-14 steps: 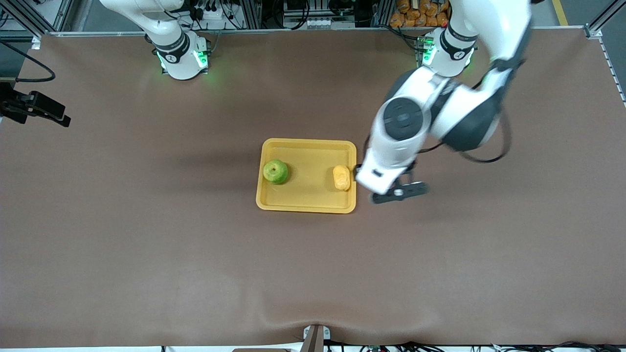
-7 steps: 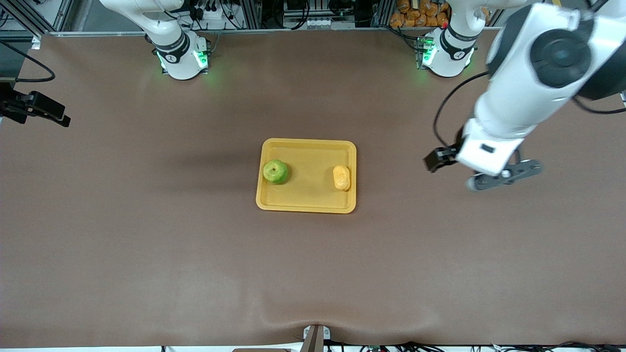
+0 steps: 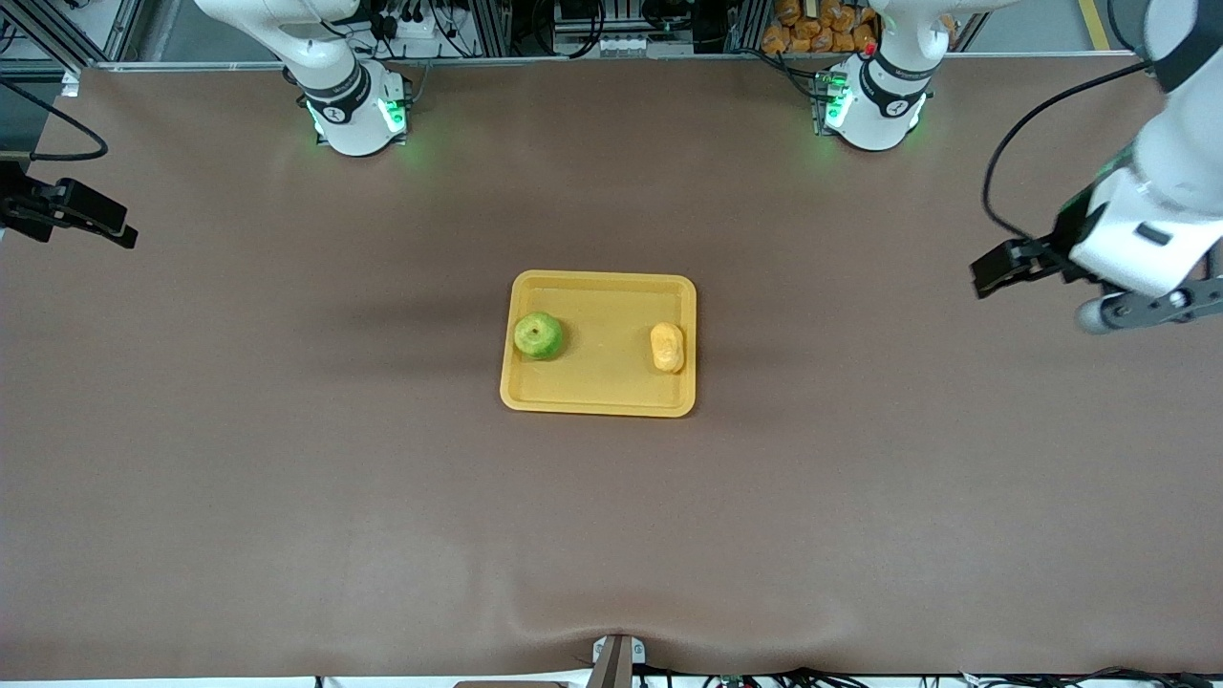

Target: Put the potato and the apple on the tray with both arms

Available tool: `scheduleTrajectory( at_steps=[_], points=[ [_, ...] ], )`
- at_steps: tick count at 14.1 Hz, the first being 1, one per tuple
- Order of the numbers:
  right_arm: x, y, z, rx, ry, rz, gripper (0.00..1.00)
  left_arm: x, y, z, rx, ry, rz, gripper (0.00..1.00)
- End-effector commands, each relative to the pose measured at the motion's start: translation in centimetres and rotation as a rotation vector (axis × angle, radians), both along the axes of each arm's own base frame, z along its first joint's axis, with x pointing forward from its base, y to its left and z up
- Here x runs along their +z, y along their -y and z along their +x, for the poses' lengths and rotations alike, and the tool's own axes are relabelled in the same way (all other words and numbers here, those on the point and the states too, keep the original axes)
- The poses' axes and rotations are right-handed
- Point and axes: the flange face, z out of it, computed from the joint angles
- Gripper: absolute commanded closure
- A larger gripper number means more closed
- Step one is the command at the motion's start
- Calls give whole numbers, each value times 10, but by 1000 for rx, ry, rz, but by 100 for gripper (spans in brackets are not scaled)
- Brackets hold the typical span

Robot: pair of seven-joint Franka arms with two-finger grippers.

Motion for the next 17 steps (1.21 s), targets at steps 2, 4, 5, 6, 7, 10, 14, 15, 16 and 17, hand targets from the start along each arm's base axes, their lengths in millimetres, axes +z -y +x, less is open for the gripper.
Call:
scheduleTrajectory(
  at_steps=[2,4,5,6,7,10,14,15,16,17],
  points=[
    [4,2,2,-15,1,-12,0,7,-28,-22,-23,-13,-31,0],
    [4,2,2,-15,1,-12,0,4,-31,-26,-22,-9,-26,0],
    [4,2,2,-15,-1,-12,0,4,-33,-29,-17,-8,-23,0],
    [4,1,2,-14,1,-12,0,7,-31,-33,-20,3,-19,0],
    [4,1,2,-14,-1,-12,0,8,-30,-35,-21,7,-12,0],
    [4,2,2,-17,-4,-12,0,9,-33,-34,-18,11,-14,0],
    [4,2,2,-17,-4,-12,0,16,-35,-52,-14,23,-1,0],
    [4,2,2,-17,-4,-12,0,17,-37,-57,-19,23,-1,0],
    [4,3,2,-18,-4,-12,0,15,-36,-63,-24,16,0,0],
    [4,2,2,-16,-4,-10,0,17,-38,-73,-23,18,2,0]
  ],
)
